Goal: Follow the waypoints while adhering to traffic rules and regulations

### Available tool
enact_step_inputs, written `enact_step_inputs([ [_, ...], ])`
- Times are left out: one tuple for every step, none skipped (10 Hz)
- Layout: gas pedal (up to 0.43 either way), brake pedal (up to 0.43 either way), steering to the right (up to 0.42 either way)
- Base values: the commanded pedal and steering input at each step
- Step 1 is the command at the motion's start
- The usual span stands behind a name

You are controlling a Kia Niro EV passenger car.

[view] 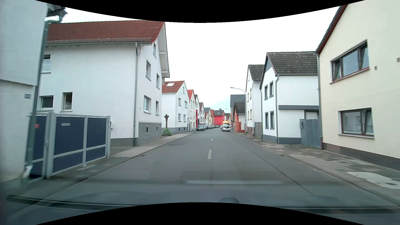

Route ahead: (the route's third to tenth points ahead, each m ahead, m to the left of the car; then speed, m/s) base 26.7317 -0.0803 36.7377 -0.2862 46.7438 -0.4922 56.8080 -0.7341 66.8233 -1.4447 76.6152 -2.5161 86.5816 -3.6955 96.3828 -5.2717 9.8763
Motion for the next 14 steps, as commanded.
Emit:
enact_step_inputs([
  [0.067,0.0,-0.003],
  [0.067,0.0,-0.003],
  [0.067,0.0,-0.002],
  [0.059,0.0,-0.002],
  [0.059,0.0,-0.002],
  [0.059,0.0,-0.002],
  [0.059,0.0,-0.002],
  [0.059,0.0,-0.002],
  [0.047,0.0,-0.002],
  [0.039,0.0,-0.002],
  [0.028,0.0,-0.002],
  [0.0,0.0,-0.002],
  [0.0,0.0,-0.002],
  [0.0,0.0,-0.002],
])
